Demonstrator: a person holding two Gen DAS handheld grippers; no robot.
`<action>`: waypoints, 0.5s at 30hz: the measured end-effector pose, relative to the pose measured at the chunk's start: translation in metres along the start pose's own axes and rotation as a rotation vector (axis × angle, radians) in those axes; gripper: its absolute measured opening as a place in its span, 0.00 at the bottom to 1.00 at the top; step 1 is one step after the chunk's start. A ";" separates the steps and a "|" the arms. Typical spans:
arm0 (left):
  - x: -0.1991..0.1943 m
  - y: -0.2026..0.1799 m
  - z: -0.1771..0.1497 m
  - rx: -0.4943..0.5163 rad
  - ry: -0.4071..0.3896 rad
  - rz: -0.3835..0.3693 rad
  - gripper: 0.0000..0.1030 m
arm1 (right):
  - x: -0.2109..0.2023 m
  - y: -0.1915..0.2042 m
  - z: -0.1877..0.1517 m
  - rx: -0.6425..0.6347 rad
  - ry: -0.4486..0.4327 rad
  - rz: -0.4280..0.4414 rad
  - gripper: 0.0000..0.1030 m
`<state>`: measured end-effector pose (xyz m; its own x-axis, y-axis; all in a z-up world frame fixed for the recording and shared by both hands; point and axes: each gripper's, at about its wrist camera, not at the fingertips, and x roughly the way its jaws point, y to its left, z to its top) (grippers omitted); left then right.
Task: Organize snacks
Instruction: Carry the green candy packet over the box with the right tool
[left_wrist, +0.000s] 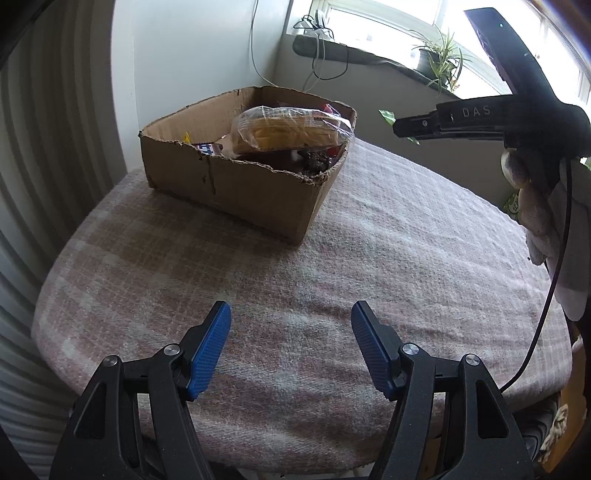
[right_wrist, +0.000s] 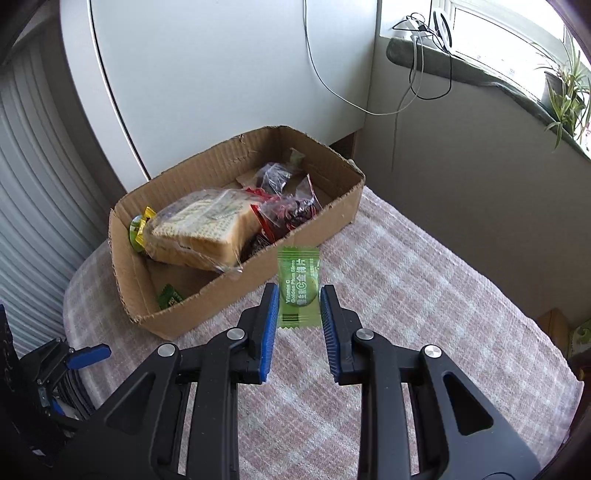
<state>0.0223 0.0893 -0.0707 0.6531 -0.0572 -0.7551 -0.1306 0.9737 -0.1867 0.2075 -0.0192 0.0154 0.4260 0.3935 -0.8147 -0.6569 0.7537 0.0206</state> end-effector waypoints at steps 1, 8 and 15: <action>0.000 0.000 0.000 0.002 0.000 0.002 0.66 | 0.000 0.003 0.005 -0.008 -0.002 0.007 0.23; 0.000 0.002 0.006 0.008 -0.008 0.012 0.66 | 0.011 0.031 0.037 -0.057 -0.006 0.043 0.24; -0.002 0.008 0.017 0.003 -0.033 0.020 0.66 | 0.034 0.048 0.053 -0.072 0.021 0.079 0.24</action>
<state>0.0326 0.1006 -0.0599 0.6744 -0.0302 -0.7377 -0.1417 0.9753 -0.1695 0.2231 0.0583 0.0198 0.3585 0.4382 -0.8243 -0.7310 0.6810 0.0441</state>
